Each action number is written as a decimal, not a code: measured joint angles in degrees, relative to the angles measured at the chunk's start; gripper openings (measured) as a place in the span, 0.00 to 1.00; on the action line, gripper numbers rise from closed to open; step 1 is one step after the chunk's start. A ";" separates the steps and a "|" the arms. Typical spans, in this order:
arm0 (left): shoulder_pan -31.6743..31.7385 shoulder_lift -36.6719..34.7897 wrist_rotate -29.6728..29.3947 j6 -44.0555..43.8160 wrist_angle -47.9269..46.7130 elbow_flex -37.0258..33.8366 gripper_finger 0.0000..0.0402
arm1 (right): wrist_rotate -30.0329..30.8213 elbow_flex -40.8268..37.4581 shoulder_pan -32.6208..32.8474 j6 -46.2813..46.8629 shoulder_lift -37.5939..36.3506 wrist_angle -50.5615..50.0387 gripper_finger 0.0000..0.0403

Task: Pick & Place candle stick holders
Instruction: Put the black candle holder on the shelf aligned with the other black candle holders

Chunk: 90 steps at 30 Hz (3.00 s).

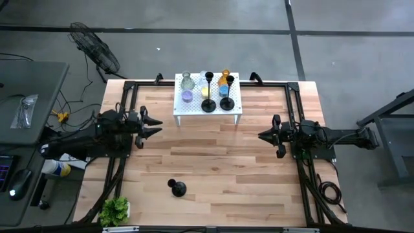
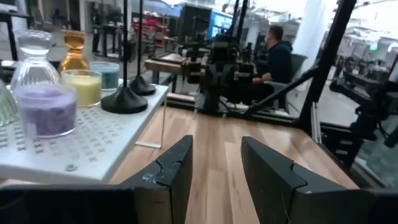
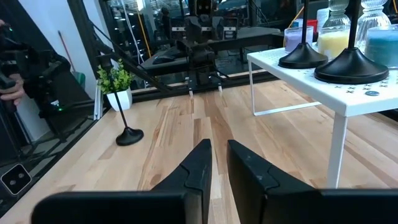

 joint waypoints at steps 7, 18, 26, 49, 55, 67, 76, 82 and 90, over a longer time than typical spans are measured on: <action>0.00 10.66 9.43 4.71 -1.74 5.49 0.33 | 0.00 0.00 -0.01 0.00 0.00 0.09 0.10; -11.25 24.75 22.48 9.79 -4.08 9.98 0.33 | 0.00 0.00 0.01 0.00 0.00 0.14 0.10; -29.92 30.85 4.99 2.31 -2.53 10.03 0.33 | 0.00 0.00 -0.01 0.00 0.00 0.14 0.10; -47.83 56.88 -8.46 -1.94 18.25 12.92 0.33 | 0.00 0.00 -0.01 0.00 -0.02 0.16 0.10; -50.91 58.64 -12.33 -1.91 19.45 14.39 0.33 | 0.00 0.00 0.00 0.00 -0.02 0.16 0.10; -59.07 59.41 -36.94 0.10 17.65 14.64 0.33 | 0.00 0.02 -0.01 0.00 -0.02 0.18 0.10; -61.86 62.29 -35.05 0.05 20.53 14.64 0.33 | 0.00 0.01 -0.01 0.01 -0.02 0.18 0.10; -61.83 62.36 -41.24 -1.00 20.39 14.65 0.33 | 0.00 0.02 -0.01 0.02 -0.02 0.18 0.10; -61.83 65.31 -42.54 1.18 20.25 17.99 0.33 | 0.00 0.01 0.00 0.00 -0.02 0.25 0.10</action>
